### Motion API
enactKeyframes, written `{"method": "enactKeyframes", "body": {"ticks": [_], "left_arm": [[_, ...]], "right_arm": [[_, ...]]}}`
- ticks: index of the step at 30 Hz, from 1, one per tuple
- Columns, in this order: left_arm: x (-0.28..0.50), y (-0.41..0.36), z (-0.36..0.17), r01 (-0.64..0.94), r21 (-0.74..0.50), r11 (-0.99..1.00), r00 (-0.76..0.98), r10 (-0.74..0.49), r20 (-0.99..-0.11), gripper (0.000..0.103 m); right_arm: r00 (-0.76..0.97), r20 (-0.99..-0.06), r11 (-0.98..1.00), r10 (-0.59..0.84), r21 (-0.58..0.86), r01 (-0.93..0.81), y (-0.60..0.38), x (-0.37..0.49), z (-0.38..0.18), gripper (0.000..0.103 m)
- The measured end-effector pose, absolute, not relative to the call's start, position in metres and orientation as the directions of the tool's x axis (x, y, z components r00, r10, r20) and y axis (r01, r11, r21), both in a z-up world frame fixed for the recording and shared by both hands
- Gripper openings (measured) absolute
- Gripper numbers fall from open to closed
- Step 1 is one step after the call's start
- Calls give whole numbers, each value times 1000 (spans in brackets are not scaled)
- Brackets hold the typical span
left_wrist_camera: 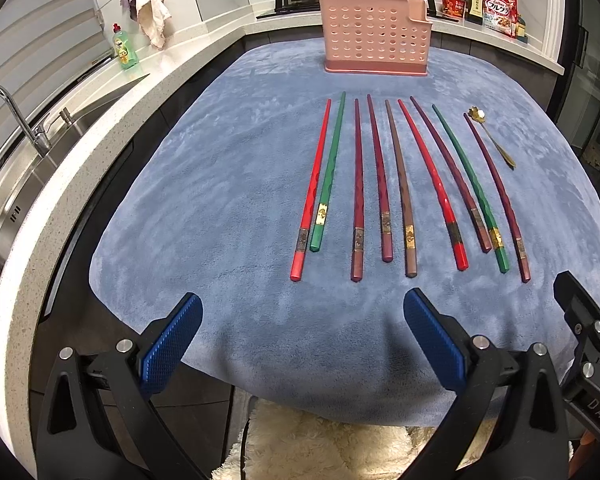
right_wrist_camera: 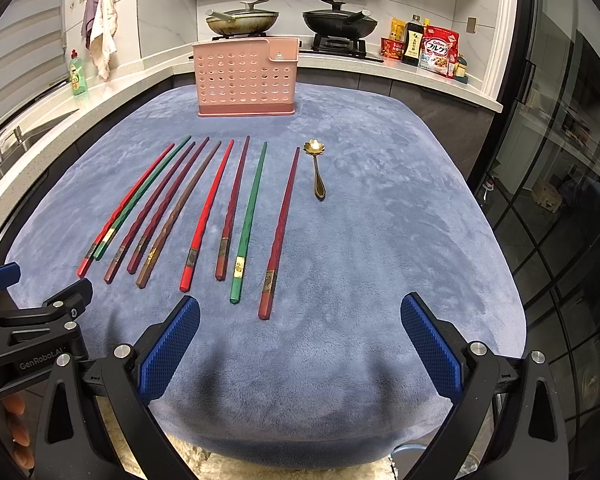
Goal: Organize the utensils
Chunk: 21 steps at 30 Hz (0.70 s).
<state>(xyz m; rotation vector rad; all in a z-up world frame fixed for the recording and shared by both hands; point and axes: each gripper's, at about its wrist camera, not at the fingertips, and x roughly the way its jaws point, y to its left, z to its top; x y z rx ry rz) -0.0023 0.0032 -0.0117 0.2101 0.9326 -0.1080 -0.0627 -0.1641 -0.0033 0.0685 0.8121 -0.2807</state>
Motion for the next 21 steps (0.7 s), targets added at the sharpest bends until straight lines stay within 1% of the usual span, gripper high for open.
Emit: {"method": "enactKeyframes", "body": {"ticks": [14,21], "left_arm": [[-2,3,-12,182,129,975,591,-4,-807,96],[12,21,-16,139,62,988,574,-29,-819,96]], "right_arm": [[652,-725,961,-221,-46,274,-164,-62,-3,96],[648,-728,957,-221,-35,287,-169,-62,-8,96]]}}
